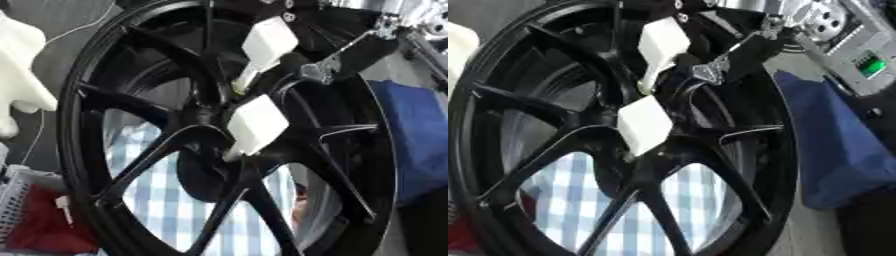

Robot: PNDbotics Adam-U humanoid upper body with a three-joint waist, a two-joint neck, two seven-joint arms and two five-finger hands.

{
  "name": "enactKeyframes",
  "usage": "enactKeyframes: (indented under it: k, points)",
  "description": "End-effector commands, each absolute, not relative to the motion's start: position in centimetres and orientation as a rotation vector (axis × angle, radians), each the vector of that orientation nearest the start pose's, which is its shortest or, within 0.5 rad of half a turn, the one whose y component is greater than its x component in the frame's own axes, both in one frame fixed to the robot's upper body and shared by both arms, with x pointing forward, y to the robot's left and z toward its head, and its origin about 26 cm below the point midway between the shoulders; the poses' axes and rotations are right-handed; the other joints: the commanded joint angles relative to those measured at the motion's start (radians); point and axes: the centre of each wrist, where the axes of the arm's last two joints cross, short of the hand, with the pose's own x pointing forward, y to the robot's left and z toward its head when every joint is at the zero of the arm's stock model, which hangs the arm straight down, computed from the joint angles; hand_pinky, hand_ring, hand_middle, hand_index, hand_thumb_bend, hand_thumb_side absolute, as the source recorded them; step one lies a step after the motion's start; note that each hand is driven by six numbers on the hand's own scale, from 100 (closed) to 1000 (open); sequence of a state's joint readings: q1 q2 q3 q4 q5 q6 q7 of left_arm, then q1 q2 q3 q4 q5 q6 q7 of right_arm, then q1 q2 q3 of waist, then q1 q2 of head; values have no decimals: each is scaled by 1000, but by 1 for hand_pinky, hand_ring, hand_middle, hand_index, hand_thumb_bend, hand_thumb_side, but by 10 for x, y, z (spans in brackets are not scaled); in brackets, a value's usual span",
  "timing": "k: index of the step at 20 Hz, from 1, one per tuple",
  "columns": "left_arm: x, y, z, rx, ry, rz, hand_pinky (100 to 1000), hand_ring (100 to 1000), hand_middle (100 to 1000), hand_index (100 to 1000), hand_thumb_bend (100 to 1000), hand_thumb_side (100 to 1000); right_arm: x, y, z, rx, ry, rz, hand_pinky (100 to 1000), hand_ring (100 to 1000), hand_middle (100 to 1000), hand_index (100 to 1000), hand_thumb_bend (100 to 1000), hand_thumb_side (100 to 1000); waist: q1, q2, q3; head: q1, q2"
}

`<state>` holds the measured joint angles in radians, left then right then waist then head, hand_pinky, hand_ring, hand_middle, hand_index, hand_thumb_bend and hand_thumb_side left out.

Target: Pull the pin out of the wheel hub.

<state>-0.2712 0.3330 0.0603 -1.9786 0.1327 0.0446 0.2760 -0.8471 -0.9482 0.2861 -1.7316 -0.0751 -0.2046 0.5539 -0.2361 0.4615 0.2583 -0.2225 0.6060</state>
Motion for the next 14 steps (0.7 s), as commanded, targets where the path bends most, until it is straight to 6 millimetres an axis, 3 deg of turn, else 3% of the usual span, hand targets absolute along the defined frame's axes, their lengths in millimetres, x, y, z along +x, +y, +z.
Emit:
enactKeyframes:
  k: [1, 9, 14]
  points:
    - [296, 282, 199, 247, -2238, 63, 636, 702, 627, 722, 104, 786, 328, -290, 374, 485, 2715, -2311, 809, 637, 278, 397, 100, 216, 10, -36, -5, -7, 0]
    - [294, 285, 195, 264, -2219, 71, 636, 702, 626, 724, 108, 786, 309, -316, 398, 424, 2800, -2230, 813, 633, 271, 395, 100, 203, 10, -53, -25, 15, 12]
    - [293, 289, 193, 291, -2211, 92, 637, 702, 626, 725, 108, 786, 297, -375, 388, 608, 3097, -1929, 816, 641, 274, 403, 100, 201, 21, -57, -68, 64, 13]
